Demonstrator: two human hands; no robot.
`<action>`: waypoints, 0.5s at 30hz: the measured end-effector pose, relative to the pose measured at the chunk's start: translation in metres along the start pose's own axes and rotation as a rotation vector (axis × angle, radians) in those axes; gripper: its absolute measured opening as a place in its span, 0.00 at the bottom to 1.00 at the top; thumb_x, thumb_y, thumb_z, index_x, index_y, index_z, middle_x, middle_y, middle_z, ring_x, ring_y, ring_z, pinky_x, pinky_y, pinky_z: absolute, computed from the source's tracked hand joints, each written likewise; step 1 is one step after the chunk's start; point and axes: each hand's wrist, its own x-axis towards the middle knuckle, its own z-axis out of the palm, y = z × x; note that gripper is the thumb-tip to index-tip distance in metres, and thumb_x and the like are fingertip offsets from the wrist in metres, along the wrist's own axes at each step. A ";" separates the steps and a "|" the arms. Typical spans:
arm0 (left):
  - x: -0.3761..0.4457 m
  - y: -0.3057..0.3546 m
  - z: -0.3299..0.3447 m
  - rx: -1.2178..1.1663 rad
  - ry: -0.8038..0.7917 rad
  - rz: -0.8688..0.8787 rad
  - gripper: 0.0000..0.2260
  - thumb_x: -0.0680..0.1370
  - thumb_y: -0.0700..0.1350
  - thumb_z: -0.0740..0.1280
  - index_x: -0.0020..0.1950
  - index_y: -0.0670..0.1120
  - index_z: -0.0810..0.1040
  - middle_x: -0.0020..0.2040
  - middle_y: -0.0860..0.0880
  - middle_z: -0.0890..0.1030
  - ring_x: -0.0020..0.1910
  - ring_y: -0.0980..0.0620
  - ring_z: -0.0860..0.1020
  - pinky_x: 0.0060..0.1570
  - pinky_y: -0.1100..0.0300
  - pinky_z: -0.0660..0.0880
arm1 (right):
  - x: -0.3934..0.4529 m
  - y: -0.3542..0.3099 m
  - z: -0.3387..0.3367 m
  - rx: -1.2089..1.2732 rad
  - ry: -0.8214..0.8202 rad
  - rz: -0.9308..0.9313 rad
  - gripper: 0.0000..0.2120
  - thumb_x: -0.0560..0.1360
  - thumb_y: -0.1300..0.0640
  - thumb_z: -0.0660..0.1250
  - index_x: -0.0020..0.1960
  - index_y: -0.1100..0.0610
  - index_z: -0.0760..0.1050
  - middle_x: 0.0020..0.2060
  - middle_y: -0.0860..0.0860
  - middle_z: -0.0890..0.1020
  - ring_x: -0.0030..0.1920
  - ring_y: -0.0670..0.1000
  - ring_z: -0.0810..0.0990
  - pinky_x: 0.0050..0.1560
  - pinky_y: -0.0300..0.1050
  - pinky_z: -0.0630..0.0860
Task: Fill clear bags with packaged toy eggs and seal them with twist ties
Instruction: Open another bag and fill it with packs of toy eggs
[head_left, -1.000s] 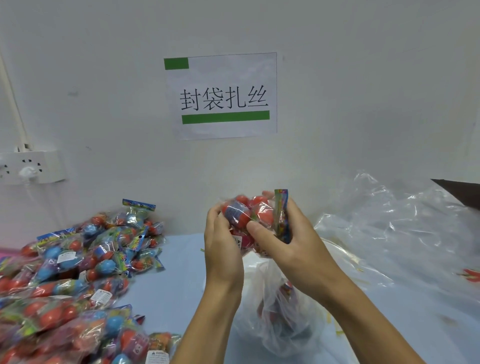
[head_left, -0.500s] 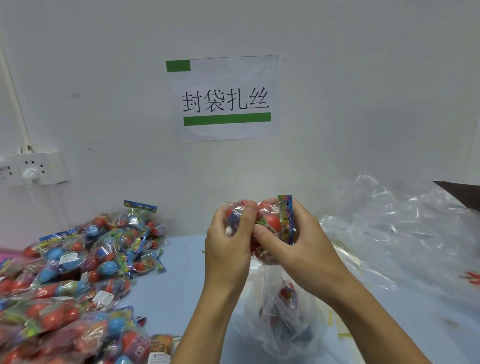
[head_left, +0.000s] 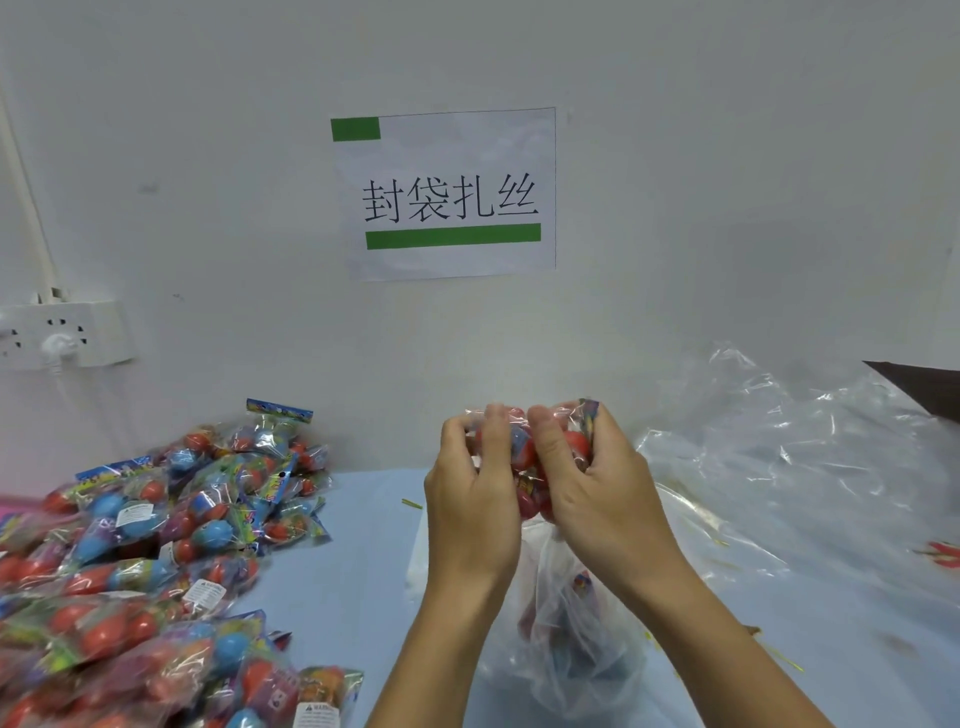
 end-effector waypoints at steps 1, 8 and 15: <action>0.001 0.002 -0.001 -0.025 -0.001 -0.031 0.17 0.81 0.59 0.61 0.43 0.47 0.76 0.36 0.55 0.79 0.34 0.58 0.78 0.34 0.64 0.73 | 0.000 0.000 -0.001 -0.032 0.026 -0.034 0.19 0.74 0.35 0.63 0.43 0.51 0.72 0.33 0.42 0.81 0.33 0.43 0.79 0.37 0.42 0.78; -0.003 0.009 0.003 -0.146 -0.012 -0.081 0.14 0.78 0.62 0.65 0.55 0.53 0.77 0.43 0.51 0.83 0.39 0.54 0.83 0.32 0.59 0.76 | -0.006 -0.006 0.001 -0.007 -0.112 -0.112 0.15 0.76 0.38 0.63 0.45 0.50 0.71 0.34 0.51 0.82 0.32 0.50 0.80 0.35 0.52 0.80; -0.001 0.005 -0.001 0.057 0.195 0.036 0.16 0.83 0.55 0.59 0.42 0.49 0.79 0.34 0.55 0.81 0.33 0.60 0.79 0.33 0.64 0.73 | -0.007 -0.010 0.001 -0.042 -0.075 -0.137 0.21 0.72 0.34 0.64 0.41 0.53 0.74 0.31 0.47 0.80 0.29 0.44 0.76 0.31 0.38 0.75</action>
